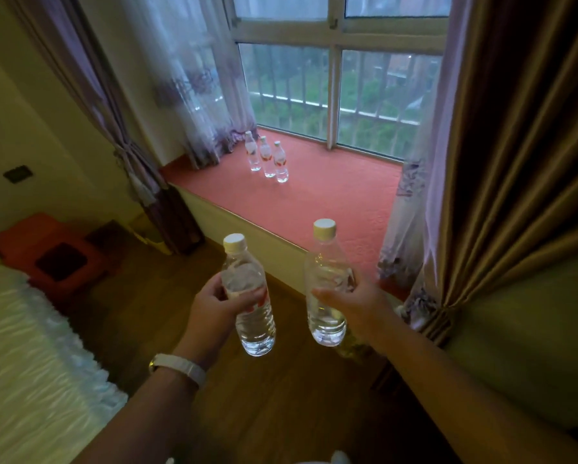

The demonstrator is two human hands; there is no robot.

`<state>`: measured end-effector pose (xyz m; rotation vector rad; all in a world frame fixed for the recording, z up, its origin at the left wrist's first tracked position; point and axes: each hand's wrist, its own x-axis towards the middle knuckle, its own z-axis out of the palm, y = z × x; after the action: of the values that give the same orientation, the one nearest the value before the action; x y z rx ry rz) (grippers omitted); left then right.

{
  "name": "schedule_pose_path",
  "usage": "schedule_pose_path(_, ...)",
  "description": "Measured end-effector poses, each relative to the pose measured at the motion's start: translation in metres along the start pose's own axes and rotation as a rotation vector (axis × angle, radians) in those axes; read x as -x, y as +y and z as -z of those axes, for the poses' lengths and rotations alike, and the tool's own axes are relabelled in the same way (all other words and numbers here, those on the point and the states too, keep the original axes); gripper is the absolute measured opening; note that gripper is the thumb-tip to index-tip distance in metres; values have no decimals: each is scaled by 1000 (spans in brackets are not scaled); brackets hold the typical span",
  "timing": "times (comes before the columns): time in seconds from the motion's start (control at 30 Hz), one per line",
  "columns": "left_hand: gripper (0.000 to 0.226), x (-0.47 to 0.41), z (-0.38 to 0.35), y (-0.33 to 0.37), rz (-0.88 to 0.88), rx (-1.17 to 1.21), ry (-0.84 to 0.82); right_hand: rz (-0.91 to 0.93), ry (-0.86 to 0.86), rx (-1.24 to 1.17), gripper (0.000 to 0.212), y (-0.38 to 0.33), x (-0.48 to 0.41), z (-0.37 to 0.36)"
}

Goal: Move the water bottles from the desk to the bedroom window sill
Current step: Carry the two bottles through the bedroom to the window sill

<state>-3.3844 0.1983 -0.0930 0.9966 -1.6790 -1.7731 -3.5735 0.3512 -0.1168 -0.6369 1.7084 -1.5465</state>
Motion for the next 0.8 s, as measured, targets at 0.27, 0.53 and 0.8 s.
schedule_pose_path(0.27, 47, -55, 17, 21, -61, -7, 154, -16, -71, -28, 60, -19, -91, -18)
schedule_pose_path(0.53, 38, -153, 78, 7, -37, 26, 223, -36, -128, 1, 47, -30, -190, -75)
schedule_pose_path(0.8, 41, -293, 147, 6, 26, 105, 165, -68, -58, 69, 51, -52, -313, -141)
